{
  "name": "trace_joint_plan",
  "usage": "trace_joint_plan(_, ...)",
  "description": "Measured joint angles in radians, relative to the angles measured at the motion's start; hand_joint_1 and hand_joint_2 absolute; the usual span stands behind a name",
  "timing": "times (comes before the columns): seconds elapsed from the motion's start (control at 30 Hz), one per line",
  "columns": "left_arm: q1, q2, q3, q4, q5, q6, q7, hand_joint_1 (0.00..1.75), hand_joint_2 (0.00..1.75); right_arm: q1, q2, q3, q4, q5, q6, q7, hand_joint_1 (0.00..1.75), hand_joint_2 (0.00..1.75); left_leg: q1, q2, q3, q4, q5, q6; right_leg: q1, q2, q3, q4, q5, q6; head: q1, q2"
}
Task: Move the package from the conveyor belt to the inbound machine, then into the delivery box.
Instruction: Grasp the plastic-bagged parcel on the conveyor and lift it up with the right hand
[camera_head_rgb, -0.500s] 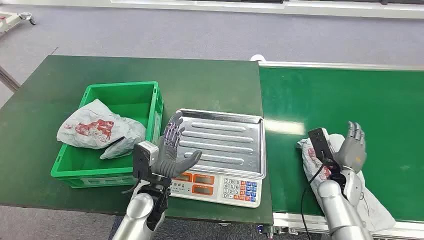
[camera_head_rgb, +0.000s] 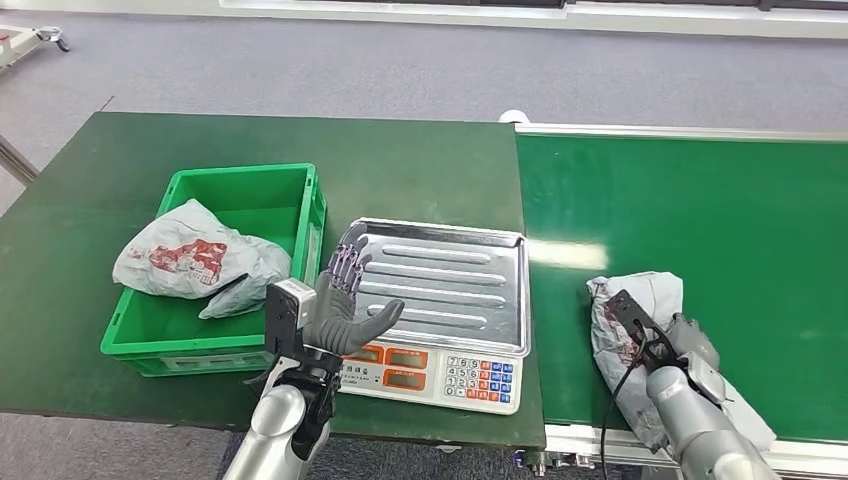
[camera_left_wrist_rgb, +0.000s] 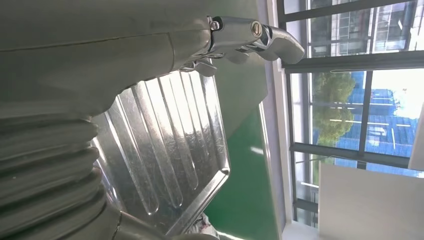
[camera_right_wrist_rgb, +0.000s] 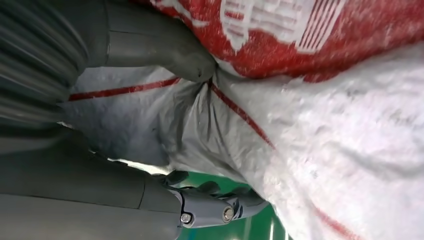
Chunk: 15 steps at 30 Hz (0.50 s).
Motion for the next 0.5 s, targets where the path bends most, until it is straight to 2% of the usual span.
trace_joint_plan(0.13, -0.005, 0.000, -0.001, 0.004, 0.011, -0.008, 0.003, 0.00, 1.75, 0.014, 0.053, -0.037, 0.022, -0.052, 0.068, -0.030, 0.00, 1.75, 0.006, 0.010, 0.014, 0.000, -0.011, -0.004, 0.007, 0.011, 0.016, -0.003, -0.005, -0.004, 0.000, 0.000)
trace_joint_plan(0.3, -0.022, -0.002, -0.008, 0.013, 0.016, -0.010, 0.004, 0.00, 1.75, 0.030, 0.103, -0.063, 0.032, -0.070, 0.077, -0.062, 0.02, 1.75, 0.014, 0.027, 0.049, 0.000, -0.035, -0.003, 0.014, 0.028, 0.050, -0.004, -0.018, -0.008, 0.000, 0.000)
trace_joint_plan(0.43, -0.049, -0.008, -0.020, 0.013, 0.019, -0.010, 0.001, 0.00, 1.75, 0.030, 0.129, -0.074, 0.032, -0.090, 0.079, -0.120, 1.75, 1.75, 0.018, 0.035, 0.054, 0.000, -0.032, -0.010, 0.018, 0.037, 0.053, -0.004, -0.016, -0.011, 0.000, 0.000)
trace_joint_plan(0.5, -0.062, -0.011, -0.027, 0.012, 0.023, -0.010, -0.002, 0.00, 1.75, 0.036, 0.145, -0.084, 0.032, -0.113, 0.051, -0.172, 1.75, 1.75, 0.019, 0.039, 0.052, 0.001, -0.032, -0.011, 0.018, 0.040, 0.050, -0.004, -0.015, -0.012, 0.000, 0.000)
